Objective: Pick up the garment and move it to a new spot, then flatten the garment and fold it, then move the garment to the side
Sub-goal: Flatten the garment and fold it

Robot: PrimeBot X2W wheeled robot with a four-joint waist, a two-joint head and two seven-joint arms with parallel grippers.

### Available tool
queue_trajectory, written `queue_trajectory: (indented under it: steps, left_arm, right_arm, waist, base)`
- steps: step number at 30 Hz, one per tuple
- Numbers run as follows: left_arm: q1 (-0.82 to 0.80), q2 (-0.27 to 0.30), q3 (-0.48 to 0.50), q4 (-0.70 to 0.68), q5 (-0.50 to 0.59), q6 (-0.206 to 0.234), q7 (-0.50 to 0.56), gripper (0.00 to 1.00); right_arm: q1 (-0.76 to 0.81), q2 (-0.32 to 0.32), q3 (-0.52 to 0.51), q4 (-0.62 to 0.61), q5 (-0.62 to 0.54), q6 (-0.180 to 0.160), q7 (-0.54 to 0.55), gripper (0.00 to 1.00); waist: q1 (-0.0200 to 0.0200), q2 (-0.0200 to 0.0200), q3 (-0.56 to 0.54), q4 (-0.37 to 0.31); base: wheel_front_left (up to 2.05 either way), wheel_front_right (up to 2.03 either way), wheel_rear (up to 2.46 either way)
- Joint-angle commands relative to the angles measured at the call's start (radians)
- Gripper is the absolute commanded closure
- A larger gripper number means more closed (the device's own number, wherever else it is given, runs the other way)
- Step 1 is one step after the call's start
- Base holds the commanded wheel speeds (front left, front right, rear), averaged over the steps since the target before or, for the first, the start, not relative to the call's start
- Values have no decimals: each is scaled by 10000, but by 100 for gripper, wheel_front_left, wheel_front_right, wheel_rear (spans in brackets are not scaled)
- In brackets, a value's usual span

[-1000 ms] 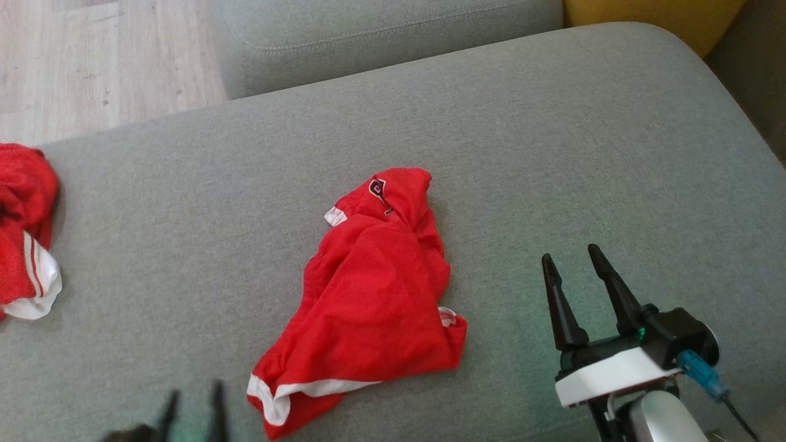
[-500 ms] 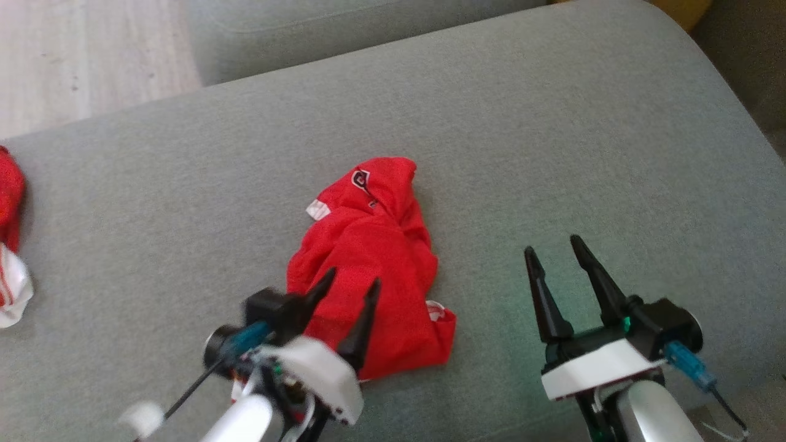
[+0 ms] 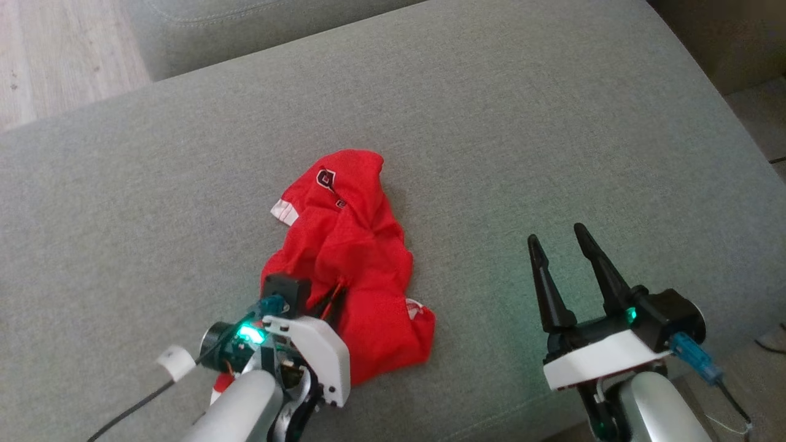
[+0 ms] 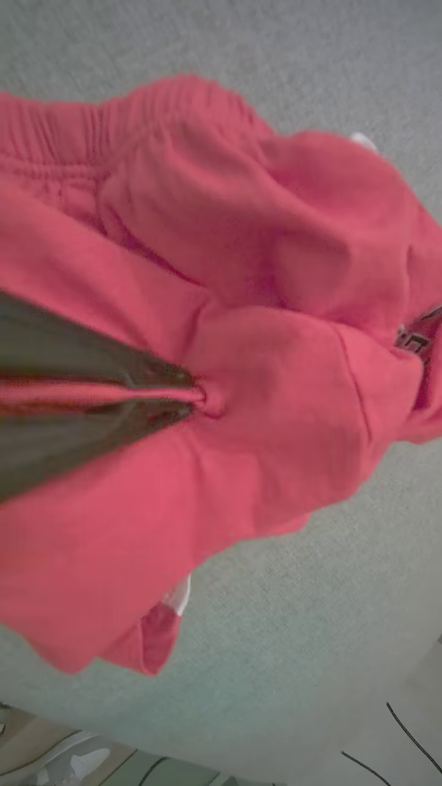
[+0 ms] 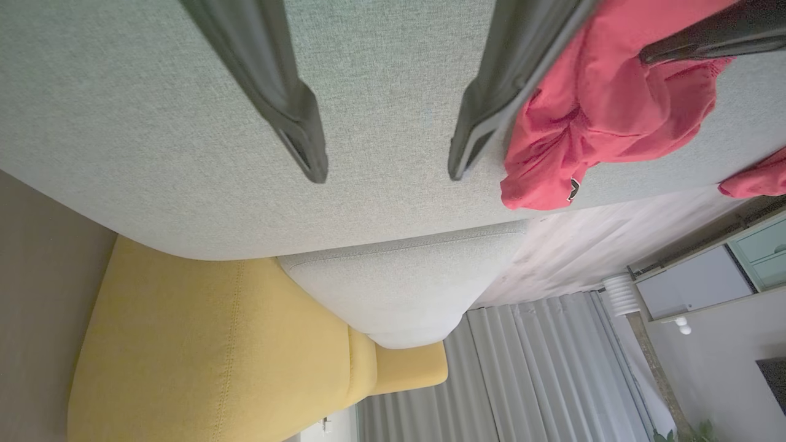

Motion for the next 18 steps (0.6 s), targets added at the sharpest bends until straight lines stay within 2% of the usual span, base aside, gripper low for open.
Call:
queue_trajectory:
  steps: [1,3,5,11,18]
  left_arm:
    - [-494,52,271,-50,10,-115,-55,100]
    - [-483,19,241,113,-39,-248,-222,100]
    - [-310,-71,434,-61,-217,-304,-831,100]
    - [562,30,876,-1760,-310,-23,-2178,100]
    - [1613,398,839,-4150,31,511,-2524,100]
  right_arm:
    - [-287,-24,168,-366,69,-7,-109,0]
    - [-283,-24,164,-350,79,-7,-109,0]
    - [-206,-24,106,-301,50,-7,-109,0]
    - [35,-24,-95,-186,-60,-7,-109,0]
    - [170,-24,-94,-178,-109,-7,-109,0]
  waist:
    - [-1,0,-22,-7]
    - [-1,0,-91,13]
    - [-1,0,-274,88]
    - [-1,0,-706,335]
    - [-1,0,-897,499]
  base:
    - [0,0,0]
    - [0,0,0]
    - [0,0,0]
    - [0,0,0]
    - [0,0,0]
